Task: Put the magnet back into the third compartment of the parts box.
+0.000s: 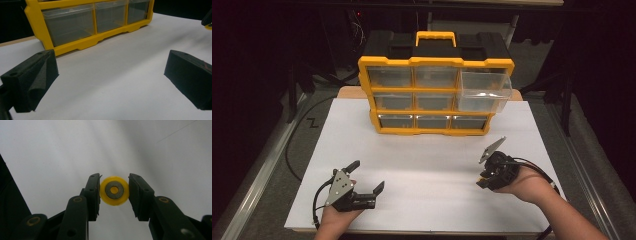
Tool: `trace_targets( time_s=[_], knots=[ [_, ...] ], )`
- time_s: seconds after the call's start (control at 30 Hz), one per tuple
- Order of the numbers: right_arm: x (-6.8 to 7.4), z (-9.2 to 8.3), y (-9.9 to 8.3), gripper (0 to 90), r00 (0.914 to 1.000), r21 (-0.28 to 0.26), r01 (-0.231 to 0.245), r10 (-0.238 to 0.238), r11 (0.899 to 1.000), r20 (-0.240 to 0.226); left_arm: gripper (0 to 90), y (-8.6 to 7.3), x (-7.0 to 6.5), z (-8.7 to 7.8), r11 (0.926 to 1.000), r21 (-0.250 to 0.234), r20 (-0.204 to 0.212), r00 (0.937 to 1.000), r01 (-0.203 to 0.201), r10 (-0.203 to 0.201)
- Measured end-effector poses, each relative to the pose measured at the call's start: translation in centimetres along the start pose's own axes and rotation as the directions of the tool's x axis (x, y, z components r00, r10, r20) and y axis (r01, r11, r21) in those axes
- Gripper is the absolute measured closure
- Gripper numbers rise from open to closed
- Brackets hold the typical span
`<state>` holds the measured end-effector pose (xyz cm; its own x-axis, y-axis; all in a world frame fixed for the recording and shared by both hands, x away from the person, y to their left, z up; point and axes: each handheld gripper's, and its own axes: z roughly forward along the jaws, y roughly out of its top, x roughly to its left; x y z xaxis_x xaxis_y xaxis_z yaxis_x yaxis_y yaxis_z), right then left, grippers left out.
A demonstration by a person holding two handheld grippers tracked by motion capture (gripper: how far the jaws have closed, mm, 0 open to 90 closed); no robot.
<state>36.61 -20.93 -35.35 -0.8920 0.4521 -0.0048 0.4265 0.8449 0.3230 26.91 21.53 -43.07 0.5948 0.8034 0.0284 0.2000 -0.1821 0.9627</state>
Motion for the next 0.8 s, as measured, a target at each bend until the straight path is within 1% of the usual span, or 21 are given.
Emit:
trace_targets(
  time_s=[0.1,0.13,0.17,0.3,0.4,0.47,0.63,0.67,0.7,0.73,0.8],
  knots=[
    [0.0,-0.6,0.2,65.0,1.0,0.005,-0.001,0.001,1.0,-0.002,0.2,0.0,0.0,0.0,1.0,-0.003,0.002,1.0,0.005,-0.005],
    [0.0,-0.8,0.2,65.0,1.0,0.002,-0.005,0.005,1.0,-0.001,0.2,0.0,0.0,0.0,1.0,-0.002,0.002,1.0,0.002,-0.002],
    [-0.2,-1.0,0.3,65.0,1.0,0.0,0.005,-0.005,1.0,-0.001,0.2,0.0,0.0,0.0,1.0,-0.001,0.003,1.0,0.0,0.0],
    [-0.3,-1.5,0.5,65.0,1.0,-0.005,0.0,0.0,1.0,0.005,0.2,0.1,0.0,-0.1,1.0,-0.007,0.002,1.0,0.001,-0.001],
    [-0.4,-1.8,0.7,65.0,0.9999,0.002,0.011,-0.011,1.0,0.006,0.2,0.0,-0.1,-0.2,1.0,-0.003,0.005,1.0,0.003,-0.003],
    [-0.4,-2.1,0.9,65.1,1.0,0.004,0.004,-0.004,1.0,0.008,0.2,0.0,-0.1,-0.1,1.0,-0.001,0.005,1.0,0.005,-0.005],
    [-0.5,-2.7,1.1,65.1,0.9998,0.021,0.017,-0.017,1.0,0.004,0.2,0.0,-0.1,-0.1,1.0,-0.003,0.002,1.0,0.007,-0.007],
    [-0.5,-2.9,1.2,65.1,0.9999,0.012,0.012,-0.012,1.0,0.004,0.2,0.1,-0.1,-0.1,1.0,-0.004,0.002,1.0,0.006,-0.006],
    [-0.6,-3.1,1.3,65.1,0.9999,0.011,0.013,-0.013,1.0,0.001,0.2,0.1,-0.1,-0.1,1.0,-0.005,0.003,1.0,0.006,-0.006],
    [-0.6,-3.3,1.4,65.0,1.0,0.011,0.005,-0.005,1.0,0.002,0.2,0.1,-0.1,-0.1,1.0,-0.004,0.003,1.0,0.003,-0.003],
    [-0.7,-3.5,1.6,65.1,0.9999,0.018,0.014,-0.014,1.0,0.001,0.2,0.0,-0.1,-0.1,1.0,0.001,-0.001,1.0,0.005,-0.005]
  ],
)
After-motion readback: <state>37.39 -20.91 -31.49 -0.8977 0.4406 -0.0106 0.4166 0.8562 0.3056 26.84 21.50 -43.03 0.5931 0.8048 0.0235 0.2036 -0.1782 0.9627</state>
